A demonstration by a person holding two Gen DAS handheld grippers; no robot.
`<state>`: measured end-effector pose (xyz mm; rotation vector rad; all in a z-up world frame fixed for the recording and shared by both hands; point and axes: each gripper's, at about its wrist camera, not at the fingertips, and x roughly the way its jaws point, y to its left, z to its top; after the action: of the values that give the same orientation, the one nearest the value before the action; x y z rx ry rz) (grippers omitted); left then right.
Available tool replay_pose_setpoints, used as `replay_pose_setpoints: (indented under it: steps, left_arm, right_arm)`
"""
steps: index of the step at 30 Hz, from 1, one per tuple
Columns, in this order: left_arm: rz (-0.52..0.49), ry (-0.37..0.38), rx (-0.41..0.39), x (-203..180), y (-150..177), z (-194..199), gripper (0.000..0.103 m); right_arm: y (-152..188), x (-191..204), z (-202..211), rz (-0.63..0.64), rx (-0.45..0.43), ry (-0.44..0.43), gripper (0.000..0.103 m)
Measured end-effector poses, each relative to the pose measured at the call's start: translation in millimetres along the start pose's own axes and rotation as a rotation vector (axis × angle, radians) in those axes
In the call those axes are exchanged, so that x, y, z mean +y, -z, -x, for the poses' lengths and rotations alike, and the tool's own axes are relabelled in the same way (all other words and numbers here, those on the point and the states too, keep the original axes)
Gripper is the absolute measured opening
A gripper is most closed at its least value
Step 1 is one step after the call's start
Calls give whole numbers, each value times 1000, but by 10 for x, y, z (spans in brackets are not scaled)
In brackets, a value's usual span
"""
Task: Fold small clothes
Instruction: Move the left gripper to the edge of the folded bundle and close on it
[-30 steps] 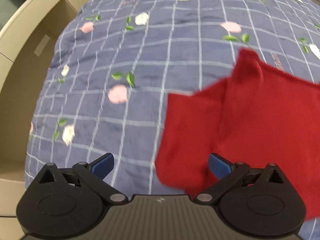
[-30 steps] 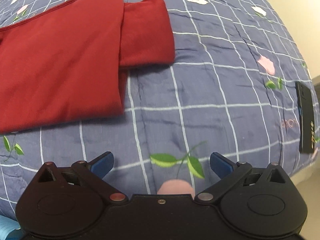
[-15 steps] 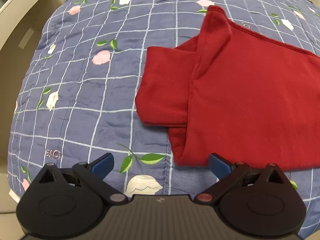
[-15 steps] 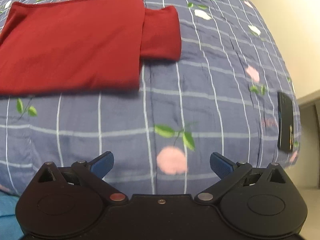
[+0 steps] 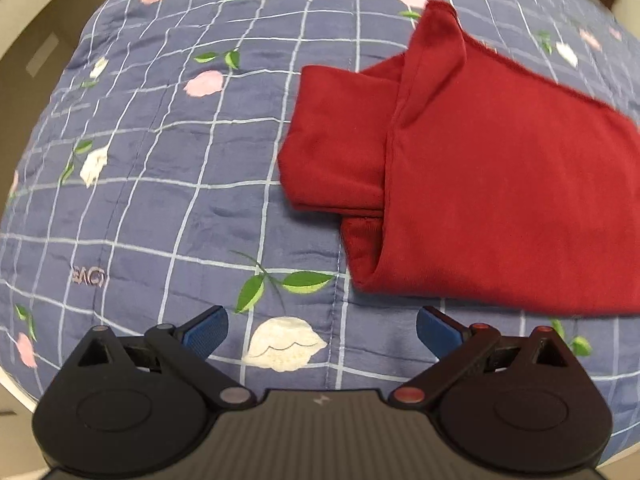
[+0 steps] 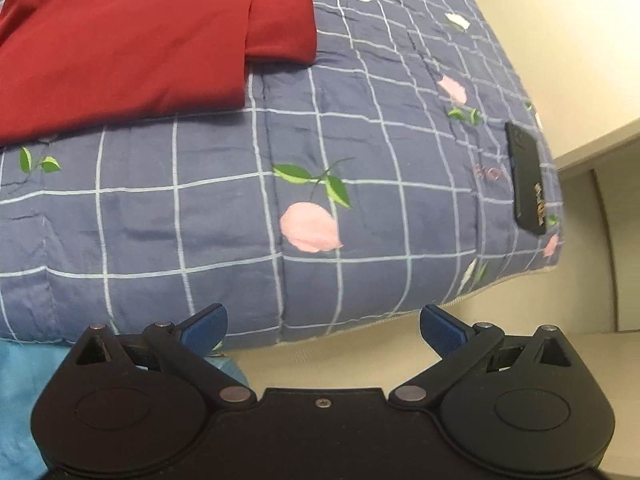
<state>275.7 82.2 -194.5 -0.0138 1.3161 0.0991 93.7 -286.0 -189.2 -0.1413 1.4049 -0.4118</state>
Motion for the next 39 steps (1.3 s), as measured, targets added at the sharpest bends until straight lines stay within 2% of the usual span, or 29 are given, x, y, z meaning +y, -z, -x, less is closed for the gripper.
replay_pose_setpoints:
  steps: [6,10,16,19,22,27,30,34,39]
  left_arm:
    - [55,79,-19,130,-48,-11,102]
    - [100,157,-8,119,-116,-114,102]
    - [205,153,49,133,-193,-227,102]
    - [223,165,44,163,-226,-222,102]
    - [241,158,32,212,-247,-251,102]
    - [278,180,42,308,-257,-463,102]
    - [305,181,46,347,-252,-572,102]
    - [352,253,36,401,-267,-618,102]
    - [348,307,27,387,-315,-648,102]
  right_arm:
    - [-152,55,67,57,-71,24,102]
    - [-293,71,16,67,-84,11,102]
    - [-695,165,-181,39,-88,-3,102]
    - [-950,392,-281,80,-124,-16,102]
    - [-1205,680,-282,127,-211,-13,102]
    - [-1513,1237,-230,223,-350,-89,102]
    - [-1600,1515,-234,298,-392,-125,102]
    - [-1699,1697,-250,351,-461,-127,102]
    - [-1837,1842,-328,424,-505,-109,102]
